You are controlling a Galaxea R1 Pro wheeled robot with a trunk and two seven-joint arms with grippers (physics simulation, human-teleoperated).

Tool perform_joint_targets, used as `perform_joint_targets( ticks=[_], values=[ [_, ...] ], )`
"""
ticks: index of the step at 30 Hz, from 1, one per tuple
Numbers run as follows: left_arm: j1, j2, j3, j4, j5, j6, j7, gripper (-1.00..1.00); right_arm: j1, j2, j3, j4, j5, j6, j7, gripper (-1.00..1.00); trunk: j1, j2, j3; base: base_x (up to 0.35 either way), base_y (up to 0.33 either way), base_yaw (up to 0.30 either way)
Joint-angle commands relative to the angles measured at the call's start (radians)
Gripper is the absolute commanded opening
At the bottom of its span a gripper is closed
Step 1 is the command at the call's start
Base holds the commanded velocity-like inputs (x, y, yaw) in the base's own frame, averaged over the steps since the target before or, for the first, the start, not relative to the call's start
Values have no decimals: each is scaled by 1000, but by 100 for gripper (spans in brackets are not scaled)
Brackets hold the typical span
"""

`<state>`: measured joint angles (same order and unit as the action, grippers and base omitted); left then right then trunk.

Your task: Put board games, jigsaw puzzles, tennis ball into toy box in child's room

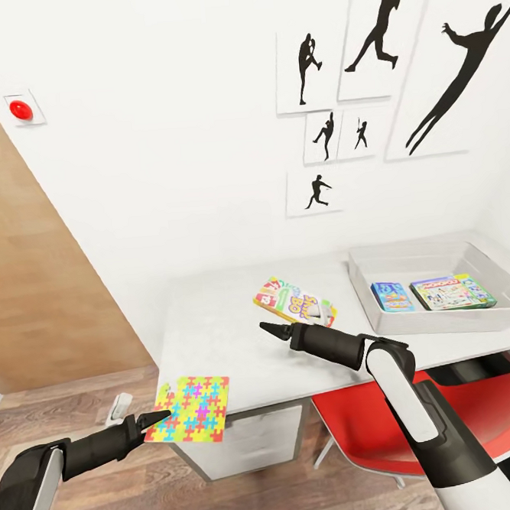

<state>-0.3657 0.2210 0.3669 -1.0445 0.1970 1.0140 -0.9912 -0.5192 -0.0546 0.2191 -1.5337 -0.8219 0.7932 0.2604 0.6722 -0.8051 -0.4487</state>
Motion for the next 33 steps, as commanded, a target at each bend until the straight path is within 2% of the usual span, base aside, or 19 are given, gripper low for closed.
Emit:
perform_joint_targets(
  ticks=[1, 2, 3, 14, 33],
  values=[
    [-1, 0, 1, 0, -1, 3, -4, 100, -1, -1, 0, 0, 3, 3, 3, 100, 0, -1, -1, 0, 0, 0],
    [-1, 0, 1, 0, -1, 3, -4, 100, -1, -1, 0, 0, 3, 3, 3, 100, 0, -1, -1, 0, 0, 0],
    [-1, 0, 1, 0, -1, 3, -4, -100, -1, -1, 0, 0, 3, 3, 3, 100, 0, -1, -1, 0, 0, 0],
    [-1, 0, 0, -7, -1, 13, -3, -100, -1, -1, 0, 0, 3, 3, 3, 100, 0, -1, -1, 0, 0, 0],
    [-1, 0, 0, -8, -1, 15, -3, -100, -1, 0, 0, 0, 3, 3, 3, 100, -73, 132, 58, 0, 0, 0]
  ],
)
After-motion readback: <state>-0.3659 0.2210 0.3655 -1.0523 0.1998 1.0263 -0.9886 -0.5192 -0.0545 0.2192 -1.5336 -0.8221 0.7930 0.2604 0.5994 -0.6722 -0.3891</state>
